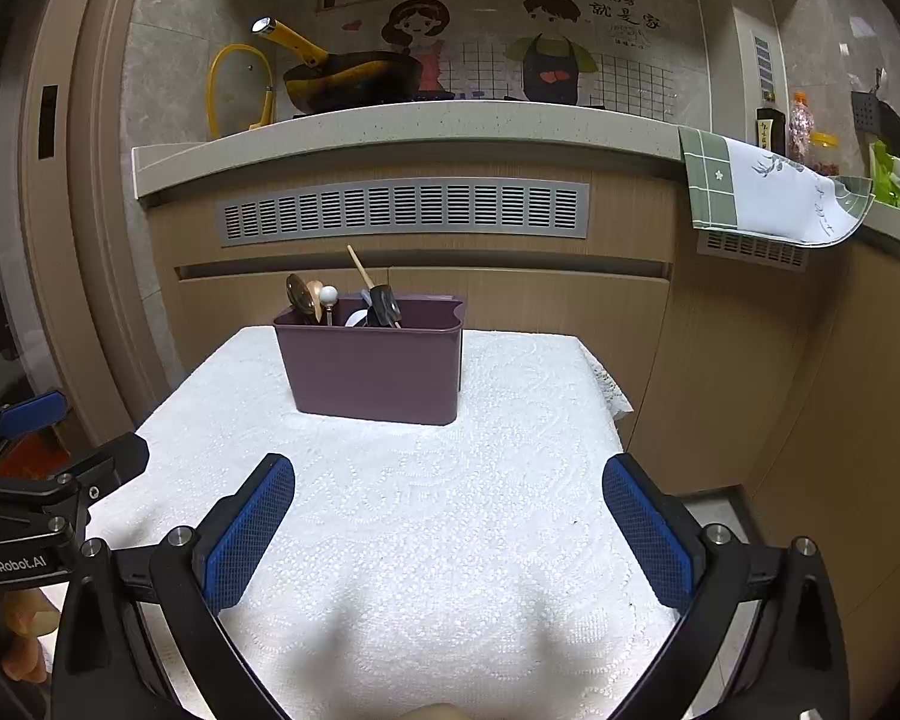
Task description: Organize utensils
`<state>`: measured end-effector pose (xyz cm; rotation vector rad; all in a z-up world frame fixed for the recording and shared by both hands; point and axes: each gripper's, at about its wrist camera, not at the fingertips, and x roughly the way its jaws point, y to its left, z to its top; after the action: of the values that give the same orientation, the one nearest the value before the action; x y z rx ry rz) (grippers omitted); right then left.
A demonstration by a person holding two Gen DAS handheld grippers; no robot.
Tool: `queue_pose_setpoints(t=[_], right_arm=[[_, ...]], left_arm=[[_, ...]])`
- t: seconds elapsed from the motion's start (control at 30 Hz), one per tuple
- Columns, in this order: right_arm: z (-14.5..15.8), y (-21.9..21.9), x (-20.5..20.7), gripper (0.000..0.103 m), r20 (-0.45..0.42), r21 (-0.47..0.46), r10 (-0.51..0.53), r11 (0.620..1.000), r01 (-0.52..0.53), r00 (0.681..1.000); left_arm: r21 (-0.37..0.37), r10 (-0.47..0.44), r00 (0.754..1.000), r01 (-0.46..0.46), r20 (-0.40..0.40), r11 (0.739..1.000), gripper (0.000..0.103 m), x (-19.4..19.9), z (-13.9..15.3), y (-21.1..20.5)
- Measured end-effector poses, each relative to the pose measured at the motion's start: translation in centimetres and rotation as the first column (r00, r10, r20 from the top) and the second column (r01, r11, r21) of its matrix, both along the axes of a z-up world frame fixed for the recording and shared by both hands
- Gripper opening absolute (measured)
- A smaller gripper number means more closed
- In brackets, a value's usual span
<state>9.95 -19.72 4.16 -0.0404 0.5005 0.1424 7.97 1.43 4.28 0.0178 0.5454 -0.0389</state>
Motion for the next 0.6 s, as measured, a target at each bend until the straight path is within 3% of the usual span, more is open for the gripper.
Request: queue_pose_setpoints(t=[0.6], right_arm=[[-0.14, -0.39, 0.35, 0.102, -0.014, 0.013, 0.010, 1.000, -0.010, 1.000]], left_arm=[[0.000, 0.006, 1.000, -0.006, -0.008, 1.000, 0.103, 0.07, -0.14, 0.08]])
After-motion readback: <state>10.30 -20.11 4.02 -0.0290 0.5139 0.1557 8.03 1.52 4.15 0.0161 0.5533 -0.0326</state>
